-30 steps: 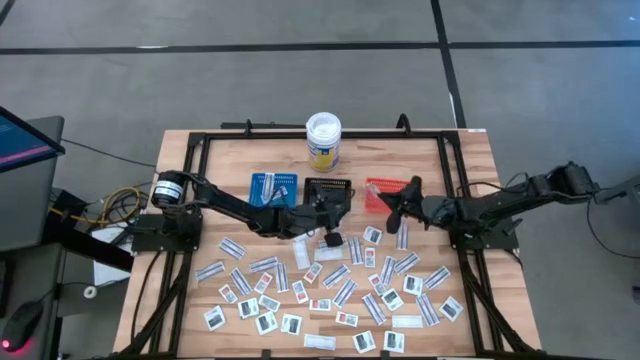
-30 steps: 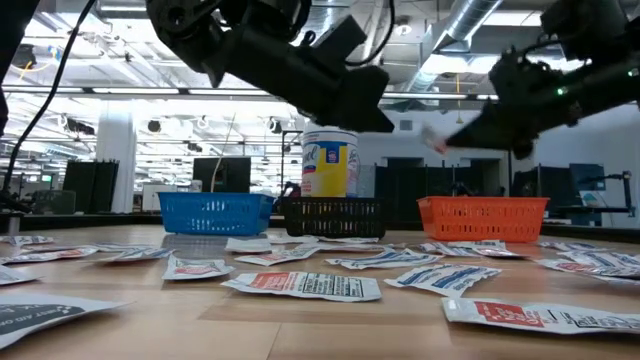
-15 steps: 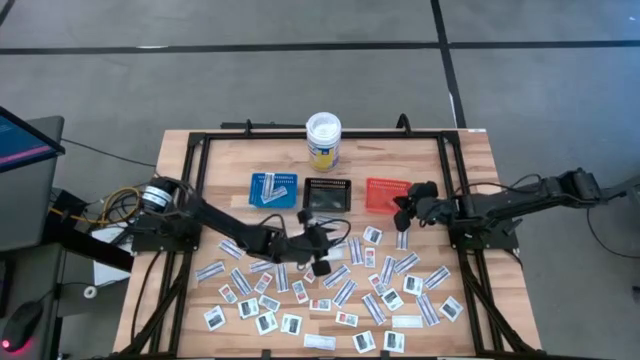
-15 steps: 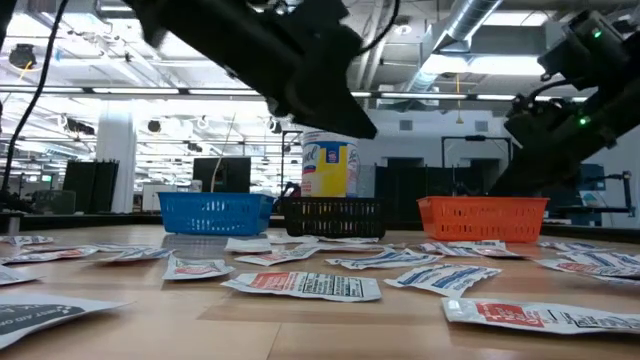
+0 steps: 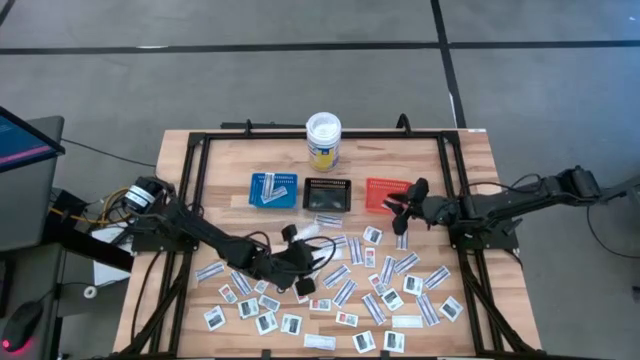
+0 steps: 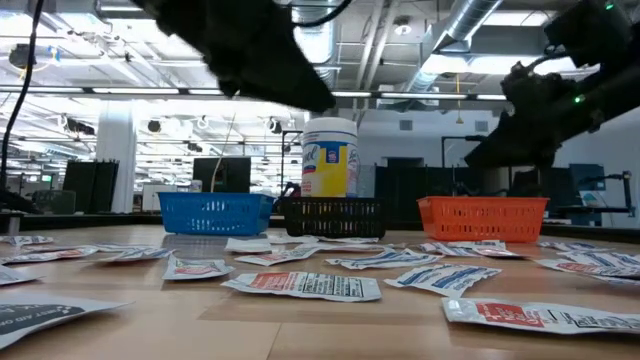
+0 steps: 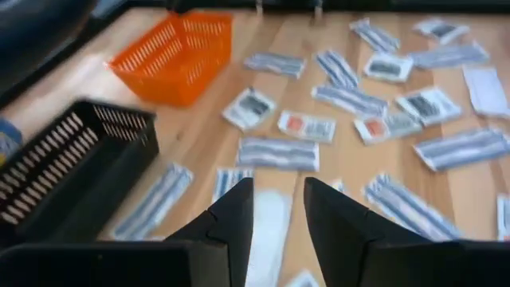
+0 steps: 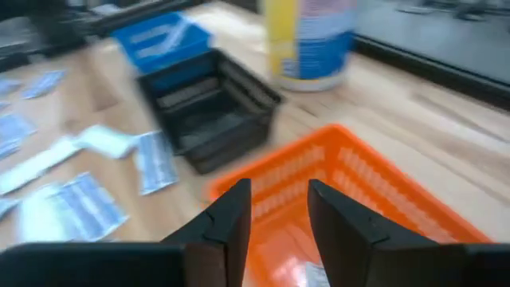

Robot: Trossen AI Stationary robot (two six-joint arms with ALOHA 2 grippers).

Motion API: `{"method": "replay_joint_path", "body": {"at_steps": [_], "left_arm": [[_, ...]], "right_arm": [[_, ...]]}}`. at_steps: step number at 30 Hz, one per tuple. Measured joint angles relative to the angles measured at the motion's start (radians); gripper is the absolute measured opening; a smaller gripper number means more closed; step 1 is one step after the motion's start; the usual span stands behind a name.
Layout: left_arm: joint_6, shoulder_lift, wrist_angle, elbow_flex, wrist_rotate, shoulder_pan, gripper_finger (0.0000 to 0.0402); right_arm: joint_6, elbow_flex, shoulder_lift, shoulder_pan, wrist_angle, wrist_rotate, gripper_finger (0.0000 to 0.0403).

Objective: Pick & Place First Aid Supplies
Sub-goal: Put the blue bandage into the blue bin

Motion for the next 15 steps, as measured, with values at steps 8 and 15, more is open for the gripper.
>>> {"method": "replay_joint_path", "body": {"at_steps": [8, 15], "left_arm": [[-0.154, 0.002, -0.002, -0.154, 0.000, 0.015, 0.0109], [-0.187, 0.002, 0.000, -0.242, 0.001, 0.019, 0.0138]], "right_arm": [[-0.011, 0.000, 0.042, 0.076, 0.019, -0.099, 0.0147], [-0.148, 0.000, 0.141, 0.099, 0.237, -0.095, 0.0168]]}}
